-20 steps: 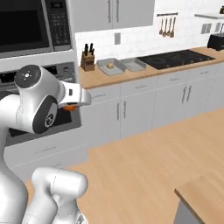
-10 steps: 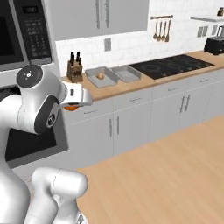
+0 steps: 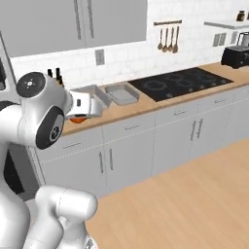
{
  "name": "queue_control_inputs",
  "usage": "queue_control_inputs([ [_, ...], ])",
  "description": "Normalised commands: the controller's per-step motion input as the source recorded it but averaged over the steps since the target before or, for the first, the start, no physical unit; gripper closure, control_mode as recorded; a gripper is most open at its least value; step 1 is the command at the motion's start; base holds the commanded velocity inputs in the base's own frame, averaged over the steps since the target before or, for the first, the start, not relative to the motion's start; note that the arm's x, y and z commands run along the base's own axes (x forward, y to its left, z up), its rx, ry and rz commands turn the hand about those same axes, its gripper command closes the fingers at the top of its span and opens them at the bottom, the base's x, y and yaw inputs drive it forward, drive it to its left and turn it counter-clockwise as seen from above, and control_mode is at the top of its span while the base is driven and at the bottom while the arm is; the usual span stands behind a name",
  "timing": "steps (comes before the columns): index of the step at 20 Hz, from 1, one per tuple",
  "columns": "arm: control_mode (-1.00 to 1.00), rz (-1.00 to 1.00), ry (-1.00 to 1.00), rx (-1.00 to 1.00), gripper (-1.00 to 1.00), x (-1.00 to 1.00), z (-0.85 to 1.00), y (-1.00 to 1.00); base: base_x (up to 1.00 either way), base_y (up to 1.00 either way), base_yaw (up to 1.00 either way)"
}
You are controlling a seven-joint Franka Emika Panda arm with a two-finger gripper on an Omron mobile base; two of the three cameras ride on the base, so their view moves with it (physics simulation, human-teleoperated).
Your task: Place one squash and one fish in each tupperware on the nearby counter, to pack two identical lunches.
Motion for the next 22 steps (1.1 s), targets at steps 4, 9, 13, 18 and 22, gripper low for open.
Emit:
queue_control_inputs([
  [4, 1.0, 0.0, 0.0, 0.0, 1.0, 0.0, 0.0, 0.0, 1.0, -0.49, 0.09],
  [9, 1.0, 0.0, 0.0, 0.0, 1.0, 0.0, 0.0, 0.0, 1.0, -0.43, 0.31],
  [13, 1.0, 0.0, 0.0, 0.0, 1.0, 0.0, 0.0, 0.0, 1.0, -0.16, 0.44],
  [18, 1.0, 0.0, 0.0, 0.0, 1.0, 0.0, 0.0, 0.0, 1.0, -0.12, 0.43],
  [22, 1.0, 0.0, 0.0, 0.0, 1.0, 0.0, 0.0, 0.0, 0.66, 0.0, 0.39],
])
